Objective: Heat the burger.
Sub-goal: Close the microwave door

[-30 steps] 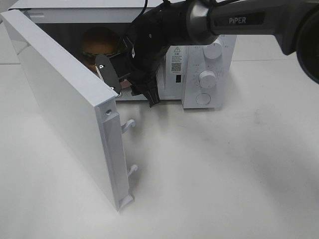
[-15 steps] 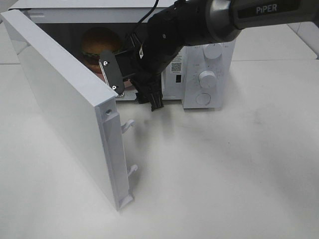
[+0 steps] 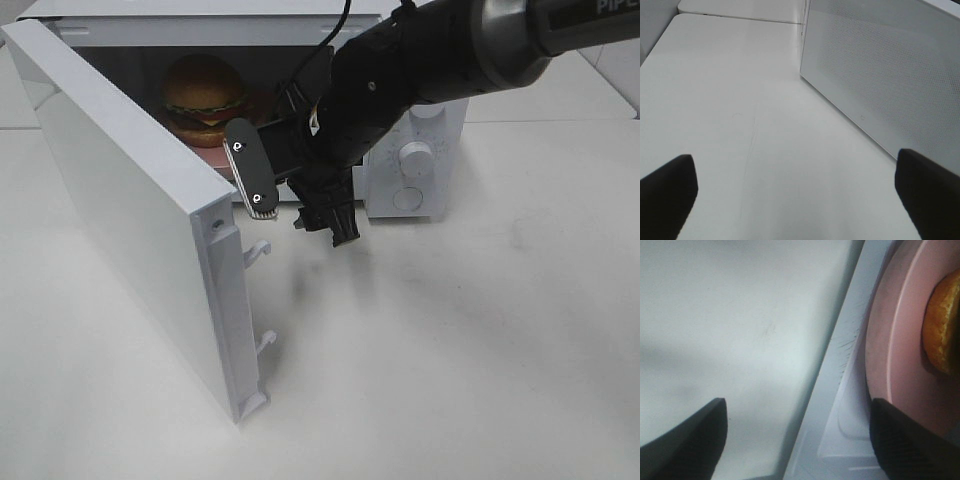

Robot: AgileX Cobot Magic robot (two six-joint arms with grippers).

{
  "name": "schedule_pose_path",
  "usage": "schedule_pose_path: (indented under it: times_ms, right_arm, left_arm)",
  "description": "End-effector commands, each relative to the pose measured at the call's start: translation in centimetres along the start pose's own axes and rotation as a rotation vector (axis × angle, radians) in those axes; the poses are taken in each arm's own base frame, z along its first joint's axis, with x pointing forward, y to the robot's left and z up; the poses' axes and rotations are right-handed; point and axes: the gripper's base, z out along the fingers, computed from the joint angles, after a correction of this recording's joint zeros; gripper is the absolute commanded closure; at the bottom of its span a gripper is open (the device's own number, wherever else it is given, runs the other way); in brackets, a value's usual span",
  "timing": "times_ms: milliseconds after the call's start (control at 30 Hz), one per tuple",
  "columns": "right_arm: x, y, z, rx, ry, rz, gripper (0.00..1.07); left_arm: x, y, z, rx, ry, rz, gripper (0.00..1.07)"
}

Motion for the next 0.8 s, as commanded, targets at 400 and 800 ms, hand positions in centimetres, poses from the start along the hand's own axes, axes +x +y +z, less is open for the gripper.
schedule_pose_path:
  times_ms: [400, 800]
  right_arm:
    - [1.2, 3.3, -5.1, 0.017, -0.017, 0.086, 0.31]
    - [2.2, 5.9, -8.7, 0.017, -0.019, 0.291, 0.31]
  left_arm:
    - [0.2, 0.0, -0.3, 0.002, -0.027, 0.000, 0.06]
    - [0.2, 0.0, -0.3, 0.002, -0.027, 0.000, 0.06]
